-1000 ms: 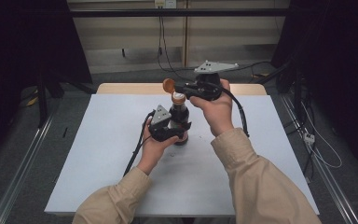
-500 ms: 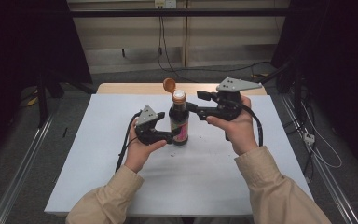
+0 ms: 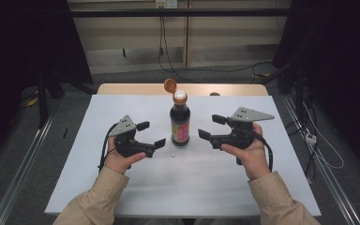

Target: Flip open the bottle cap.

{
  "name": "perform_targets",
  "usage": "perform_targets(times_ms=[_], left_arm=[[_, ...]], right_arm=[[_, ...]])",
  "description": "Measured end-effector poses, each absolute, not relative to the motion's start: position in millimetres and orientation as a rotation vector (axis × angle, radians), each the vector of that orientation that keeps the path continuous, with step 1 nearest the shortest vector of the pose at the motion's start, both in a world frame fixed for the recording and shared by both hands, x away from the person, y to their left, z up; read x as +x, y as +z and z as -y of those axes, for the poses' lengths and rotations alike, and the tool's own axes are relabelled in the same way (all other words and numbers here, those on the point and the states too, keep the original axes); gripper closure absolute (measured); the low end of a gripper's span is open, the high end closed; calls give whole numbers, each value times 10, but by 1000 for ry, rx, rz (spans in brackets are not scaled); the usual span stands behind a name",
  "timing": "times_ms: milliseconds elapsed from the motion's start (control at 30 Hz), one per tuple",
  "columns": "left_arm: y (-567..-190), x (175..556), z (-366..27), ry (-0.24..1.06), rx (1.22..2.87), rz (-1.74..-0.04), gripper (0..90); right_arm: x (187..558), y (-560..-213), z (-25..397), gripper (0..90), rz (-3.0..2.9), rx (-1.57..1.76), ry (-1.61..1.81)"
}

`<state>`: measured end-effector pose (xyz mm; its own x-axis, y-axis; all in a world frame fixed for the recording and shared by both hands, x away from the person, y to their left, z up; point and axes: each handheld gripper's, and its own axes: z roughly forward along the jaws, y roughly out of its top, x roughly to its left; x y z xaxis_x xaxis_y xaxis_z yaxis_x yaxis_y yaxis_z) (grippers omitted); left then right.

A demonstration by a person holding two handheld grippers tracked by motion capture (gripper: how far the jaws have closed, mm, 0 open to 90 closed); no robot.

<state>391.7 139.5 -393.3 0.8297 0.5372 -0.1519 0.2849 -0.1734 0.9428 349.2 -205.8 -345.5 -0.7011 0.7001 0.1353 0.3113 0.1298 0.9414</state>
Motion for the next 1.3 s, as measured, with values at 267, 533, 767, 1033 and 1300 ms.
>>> perform_targets(times_ms=[267, 533, 767, 1033, 1300], left_arm=[[-3999, 3852, -1516, 248, 1804, -615, 62], [-4073, 3738, -1720, 254, 1803, -632, 38], [-4130, 3613, -1947, 267, 1833, -621, 38], [-4215, 3509, -2155, 276, 1851, -649, 38], [-4266, 3458, -2263, 309, 1876, -669, 40]], right_arm=[[3347, -3821, 2228, 206, -2091, 1041, 1557], [3183, -4083, 2415, 206, -2090, 1078, 1528], [3028, -4275, 2550, 208, -2075, 1122, 1493], [2938, -4320, 2670, 209, -2046, 1145, 1481], [2851, -4376, 2741, 209, -2045, 1142, 1450]])
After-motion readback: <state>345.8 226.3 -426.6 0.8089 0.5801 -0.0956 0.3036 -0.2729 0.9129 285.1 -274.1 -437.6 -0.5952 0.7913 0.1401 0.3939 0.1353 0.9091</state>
